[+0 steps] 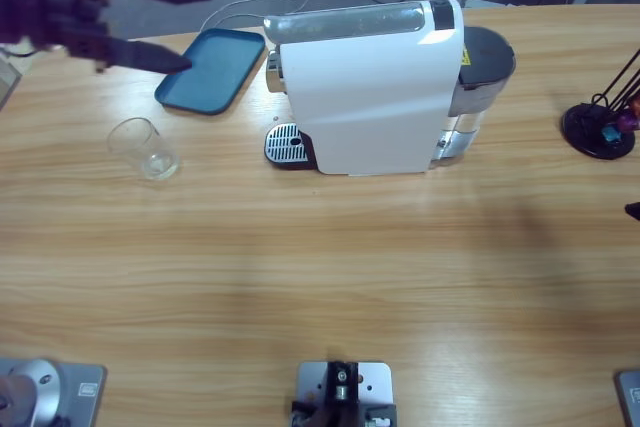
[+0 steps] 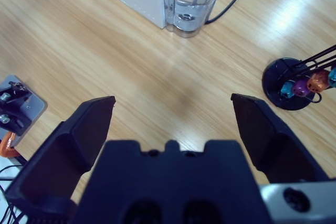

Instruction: Pour coffee

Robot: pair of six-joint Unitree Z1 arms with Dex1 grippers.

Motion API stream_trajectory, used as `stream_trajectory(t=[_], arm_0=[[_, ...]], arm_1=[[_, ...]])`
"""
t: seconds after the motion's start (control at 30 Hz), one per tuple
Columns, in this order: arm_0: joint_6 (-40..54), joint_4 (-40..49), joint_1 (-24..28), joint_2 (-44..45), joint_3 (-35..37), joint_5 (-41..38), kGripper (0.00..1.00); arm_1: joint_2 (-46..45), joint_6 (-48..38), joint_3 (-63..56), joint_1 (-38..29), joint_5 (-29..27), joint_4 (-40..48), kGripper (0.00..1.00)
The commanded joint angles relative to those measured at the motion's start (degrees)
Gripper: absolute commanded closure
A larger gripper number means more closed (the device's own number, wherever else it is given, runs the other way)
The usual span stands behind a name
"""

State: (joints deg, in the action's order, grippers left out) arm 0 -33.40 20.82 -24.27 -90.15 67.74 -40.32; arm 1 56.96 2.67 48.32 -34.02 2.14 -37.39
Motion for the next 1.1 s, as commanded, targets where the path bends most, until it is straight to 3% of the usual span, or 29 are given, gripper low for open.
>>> stream_trajectory(t=[0.03,0.2,0.27,0.47,0.63,0.67,0.77,1.1], arm_0=[[-2.4,-10.1,0.6,-10.8,0.5,-6.7,0.035],[-4.1,-12.0,0.5,-14.0,2.7,-7.1,0.078],[-5.4,-12.0,0.2,-15.3,3.9,-7.1,0.158],[-6.4,-13.0,-2.3,-16.7,4.8,-6.5,0.52],[-6.9,-13.6,-3.3,-16.8,4.8,-6.5,0.566],[-6.9,-13.8,-3.3,-16.8,4.8,-6.5,0.61],[-6.9,-16.7,-3.8,-16.5,4.4,-6.6,1.0],[-8.3,-18.0,-5.5,-12.8,3.9,-7.4,1.0]], arm_1=[[1.3,-0.3,-1.2,-0.6,-0.8,0.1,0.0],[1.6,-0.3,-1.1,-0.6,-0.8,0.1,0.0],[2.1,-0.3,-0.9,-0.6,-0.8,0.1,0.0],[2.2,-0.3,-1.1,-0.6,-0.9,0.4,0.0],[2.1,-0.3,-1.1,-0.6,-1.0,0.4,0.0],[2.0,-0.3,-1.1,-0.6,-1.0,0.4,0.0],[1.9,-0.3,-1.2,-0.6,-1.0,0.4,0.0],[1.5,-0.3,-1.3,-0.6,-1.1,0.4,0.008]])
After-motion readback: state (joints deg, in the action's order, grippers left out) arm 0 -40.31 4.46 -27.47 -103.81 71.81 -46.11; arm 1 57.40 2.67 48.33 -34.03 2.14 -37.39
